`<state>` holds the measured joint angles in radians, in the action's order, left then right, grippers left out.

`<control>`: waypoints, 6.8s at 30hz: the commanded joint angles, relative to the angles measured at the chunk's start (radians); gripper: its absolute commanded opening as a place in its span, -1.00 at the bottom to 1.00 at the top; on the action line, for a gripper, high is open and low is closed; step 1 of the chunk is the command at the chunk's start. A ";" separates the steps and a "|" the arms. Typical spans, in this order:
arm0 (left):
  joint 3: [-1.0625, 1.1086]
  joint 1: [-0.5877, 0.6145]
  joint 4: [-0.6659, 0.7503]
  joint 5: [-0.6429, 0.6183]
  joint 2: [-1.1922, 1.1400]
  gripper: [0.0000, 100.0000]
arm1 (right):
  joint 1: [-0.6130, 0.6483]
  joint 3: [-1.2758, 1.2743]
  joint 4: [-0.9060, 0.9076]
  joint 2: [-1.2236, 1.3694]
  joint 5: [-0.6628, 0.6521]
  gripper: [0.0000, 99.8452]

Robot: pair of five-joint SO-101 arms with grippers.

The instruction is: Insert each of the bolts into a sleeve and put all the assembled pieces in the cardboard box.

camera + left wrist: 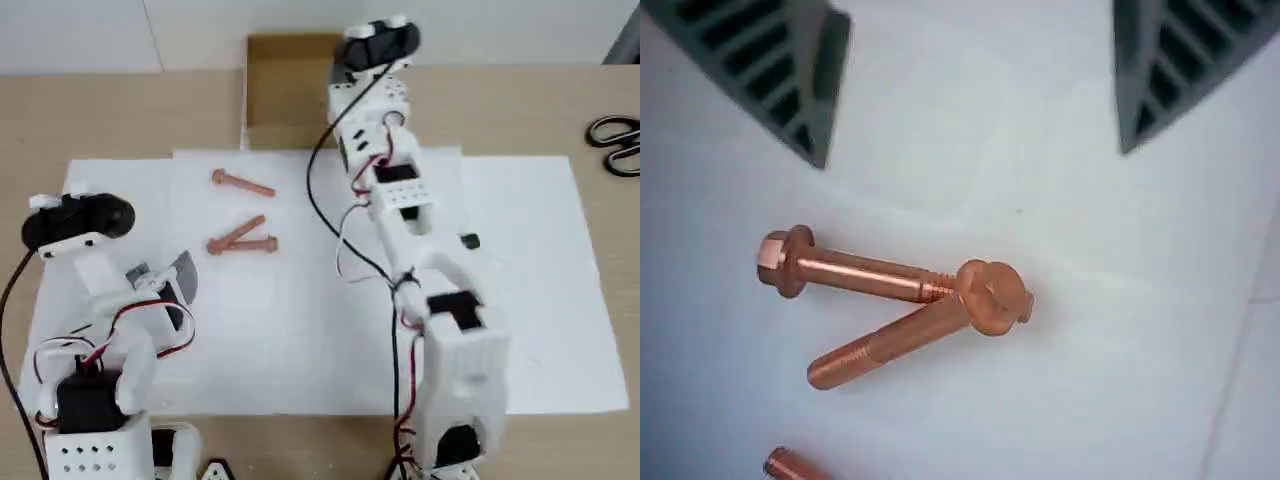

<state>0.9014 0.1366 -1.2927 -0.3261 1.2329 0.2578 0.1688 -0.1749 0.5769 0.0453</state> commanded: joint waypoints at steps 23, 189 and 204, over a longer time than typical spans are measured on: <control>-0.002 0.000 0.003 -0.002 0.008 -0.64 | 0.018 0.628 -0.018 0.588 -0.017 -0.80; 0.065 0.000 0.064 0.002 0.008 -0.64 | -0.401 -0.043 1.535 -0.295 0.727 -0.99; 0.062 0.000 0.061 0.002 0.008 -0.64 | -0.361 -0.051 1.667 -0.650 0.242 -0.99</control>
<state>0.9689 0.1366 -1.2528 -0.3245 1.2313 -0.1289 0.0829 1.4822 0.0153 0.5194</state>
